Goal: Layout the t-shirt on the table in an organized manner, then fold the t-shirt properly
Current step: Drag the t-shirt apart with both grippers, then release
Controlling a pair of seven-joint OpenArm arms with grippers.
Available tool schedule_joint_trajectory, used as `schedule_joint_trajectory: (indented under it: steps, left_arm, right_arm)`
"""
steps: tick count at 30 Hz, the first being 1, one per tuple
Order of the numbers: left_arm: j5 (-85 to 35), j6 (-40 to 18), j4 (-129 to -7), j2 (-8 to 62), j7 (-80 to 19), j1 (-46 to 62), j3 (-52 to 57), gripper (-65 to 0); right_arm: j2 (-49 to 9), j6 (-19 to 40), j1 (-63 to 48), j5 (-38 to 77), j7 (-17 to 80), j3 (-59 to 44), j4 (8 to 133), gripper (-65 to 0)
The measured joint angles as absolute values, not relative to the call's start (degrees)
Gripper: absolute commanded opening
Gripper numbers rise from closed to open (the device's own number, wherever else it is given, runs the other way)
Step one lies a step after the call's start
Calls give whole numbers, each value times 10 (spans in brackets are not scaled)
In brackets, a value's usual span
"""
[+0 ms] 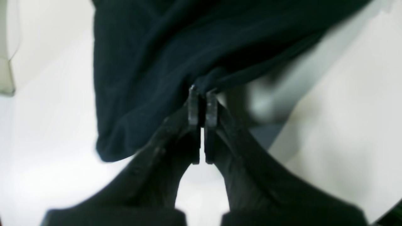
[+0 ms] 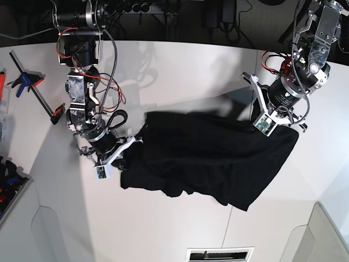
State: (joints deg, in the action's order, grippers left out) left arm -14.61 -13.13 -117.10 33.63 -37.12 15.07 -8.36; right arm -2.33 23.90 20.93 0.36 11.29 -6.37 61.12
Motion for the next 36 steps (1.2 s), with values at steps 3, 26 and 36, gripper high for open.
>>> schedule_joint_trajectory:
  steps: [3,26,36]
  left_arm:
    - [-150,-133,-1171,334,-371,151,-38,-650]
    - [-421,-276,-1172,333,-450,143,232,-348]
    - [-425,-277,-1152,288,-422,213,220,-348]
  right_arm:
    - [-35,243,223,6,113,-94,618,-650]
    - [-101,268,216,114,157,-175,793,-360]
    - [-44,292,118,157,171,-162,784,-359]
